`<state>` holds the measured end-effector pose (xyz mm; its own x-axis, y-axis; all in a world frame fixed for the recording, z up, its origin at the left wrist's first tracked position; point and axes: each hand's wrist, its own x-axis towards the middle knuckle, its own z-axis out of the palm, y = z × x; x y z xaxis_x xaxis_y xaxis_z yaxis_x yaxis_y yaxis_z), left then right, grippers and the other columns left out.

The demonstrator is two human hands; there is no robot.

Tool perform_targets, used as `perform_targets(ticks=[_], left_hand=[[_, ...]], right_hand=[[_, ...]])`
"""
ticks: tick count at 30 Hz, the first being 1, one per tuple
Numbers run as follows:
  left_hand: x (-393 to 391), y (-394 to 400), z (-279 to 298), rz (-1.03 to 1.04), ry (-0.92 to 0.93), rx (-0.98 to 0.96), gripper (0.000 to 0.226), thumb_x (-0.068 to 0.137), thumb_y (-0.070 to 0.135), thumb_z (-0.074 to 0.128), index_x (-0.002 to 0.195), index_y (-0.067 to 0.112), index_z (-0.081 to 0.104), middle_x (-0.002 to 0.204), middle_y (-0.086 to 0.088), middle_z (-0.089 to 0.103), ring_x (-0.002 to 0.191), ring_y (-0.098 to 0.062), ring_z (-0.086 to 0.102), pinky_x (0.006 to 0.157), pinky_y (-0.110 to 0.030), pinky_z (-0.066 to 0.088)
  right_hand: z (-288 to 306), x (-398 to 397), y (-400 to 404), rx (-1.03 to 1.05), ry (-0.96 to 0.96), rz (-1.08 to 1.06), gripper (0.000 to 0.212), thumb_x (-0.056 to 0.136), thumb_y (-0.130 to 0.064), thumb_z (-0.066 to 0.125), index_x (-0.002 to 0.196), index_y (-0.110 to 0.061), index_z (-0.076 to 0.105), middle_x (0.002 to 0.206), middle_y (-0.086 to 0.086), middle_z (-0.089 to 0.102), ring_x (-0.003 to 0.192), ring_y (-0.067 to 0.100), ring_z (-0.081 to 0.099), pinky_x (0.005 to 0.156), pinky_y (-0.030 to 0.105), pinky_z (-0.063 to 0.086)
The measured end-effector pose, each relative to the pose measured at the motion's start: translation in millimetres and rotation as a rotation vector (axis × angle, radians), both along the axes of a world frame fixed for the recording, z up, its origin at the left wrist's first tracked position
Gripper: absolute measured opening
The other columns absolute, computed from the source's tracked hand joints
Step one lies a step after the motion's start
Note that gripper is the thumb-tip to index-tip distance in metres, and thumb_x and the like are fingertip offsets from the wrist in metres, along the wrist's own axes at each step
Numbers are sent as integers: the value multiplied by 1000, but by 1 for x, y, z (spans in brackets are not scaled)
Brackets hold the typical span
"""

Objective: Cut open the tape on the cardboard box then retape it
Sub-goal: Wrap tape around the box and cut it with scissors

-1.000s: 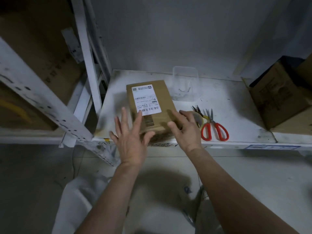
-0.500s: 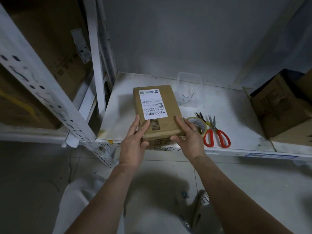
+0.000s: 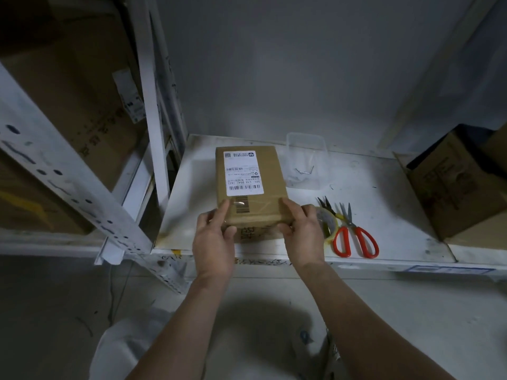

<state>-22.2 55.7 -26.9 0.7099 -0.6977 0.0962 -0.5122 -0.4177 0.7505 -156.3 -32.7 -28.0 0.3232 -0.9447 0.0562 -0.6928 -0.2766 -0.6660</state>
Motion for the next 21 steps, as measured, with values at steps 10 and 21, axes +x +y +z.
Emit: perform_targets(ticks=[10,21], left_hand=[[18,-91,6,60,86,-33,50,93,12,54,141,25,44,135,-12,43,119,-27,50,105,-28,34],[-46,-94,3,38,48,-66,51,82,35,67,121,11,47,125,-8,47,118,-26,43,91,-36,41]], right_hand=[[4,35,-64,-102,88,-45,54,90,1,46,140,-19,43,121,9,57,106,25,56,91,33,44],[-16,-59,-79,-76,100,-511,39,87,-15,56,126,-14,55,129,12,49,116,29,45,87,37,42]])
